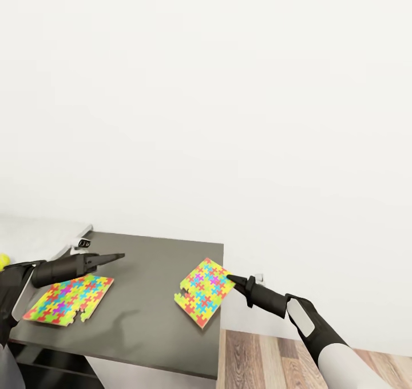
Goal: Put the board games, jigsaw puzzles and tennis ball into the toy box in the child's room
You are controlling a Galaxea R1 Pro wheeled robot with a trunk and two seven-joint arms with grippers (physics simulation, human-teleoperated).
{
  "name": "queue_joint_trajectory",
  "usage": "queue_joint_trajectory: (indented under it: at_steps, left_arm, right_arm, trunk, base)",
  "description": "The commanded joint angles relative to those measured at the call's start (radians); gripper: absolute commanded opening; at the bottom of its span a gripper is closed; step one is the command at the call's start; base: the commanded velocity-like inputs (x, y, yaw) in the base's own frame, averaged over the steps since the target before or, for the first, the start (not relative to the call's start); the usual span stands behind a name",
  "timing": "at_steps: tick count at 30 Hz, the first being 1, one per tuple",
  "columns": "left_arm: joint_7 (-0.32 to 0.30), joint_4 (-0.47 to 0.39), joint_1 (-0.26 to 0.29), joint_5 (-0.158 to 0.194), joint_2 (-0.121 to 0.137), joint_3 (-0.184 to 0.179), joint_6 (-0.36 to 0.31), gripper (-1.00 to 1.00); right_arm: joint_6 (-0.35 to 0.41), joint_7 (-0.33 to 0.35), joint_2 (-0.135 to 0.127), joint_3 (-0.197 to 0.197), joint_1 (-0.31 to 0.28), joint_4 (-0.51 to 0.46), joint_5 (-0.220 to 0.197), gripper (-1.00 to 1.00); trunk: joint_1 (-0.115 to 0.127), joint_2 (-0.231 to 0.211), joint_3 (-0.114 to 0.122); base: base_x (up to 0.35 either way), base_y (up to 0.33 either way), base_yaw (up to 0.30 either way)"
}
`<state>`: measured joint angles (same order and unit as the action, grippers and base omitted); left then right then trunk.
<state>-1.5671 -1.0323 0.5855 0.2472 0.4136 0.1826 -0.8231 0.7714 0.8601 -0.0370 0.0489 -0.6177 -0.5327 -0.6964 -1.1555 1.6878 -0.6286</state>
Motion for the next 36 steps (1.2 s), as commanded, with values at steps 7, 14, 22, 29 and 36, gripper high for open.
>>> queue_joint_trajectory:
  at_steps: [7,14,22,29,36]
  left_arm:
    - [-0.004,0.0,0.001,-0.001,-0.001,-0.003,-0.02,1.0]
    - [-0.004,-0.001,0.003,-0.009,-0.001,-0.01,-0.023,1.0]
    - [-0.004,-0.002,0.008,-0.009,-0.001,-0.047,-0.027,1.0]
    - [-0.004,-0.002,0.008,-0.01,-0.001,-0.048,-0.025,1.0]
    - [-0.004,-0.002,0.008,-0.01,-0.001,-0.048,-0.025,1.0]
  right_arm:
    - [0.003,0.004,0.0,0.002,-0.001,0.0,0.002,-1.0]
    - [0.001,0.002,-0.005,0.003,0.0,-0.002,0.004,-1.0]
    - [0.048,0.007,-0.014,0.013,0.0,0.006,-0.011,-1.0]
    - [0.092,0.016,-0.014,0.019,0.002,0.004,-0.012,-1.0]
    - [0.092,0.016,-0.013,0.02,0.003,0.004,-0.013,-1.0]
  trunk:
    - [0.027,-0.049,0.021]
    - [0.054,-0.098,0.043]
    - [0.085,-0.154,0.068]
    - [0.111,-0.203,0.09]
    - [0.138,-0.252,0.112]
  base:
    - [0.0,0.0,0.0]
    - [0.0,0.0,0.0]
    - [-0.095,0.0,0.0]
    - [-0.008,0.0,0.0]
    - [0.0,0.0,0.0]
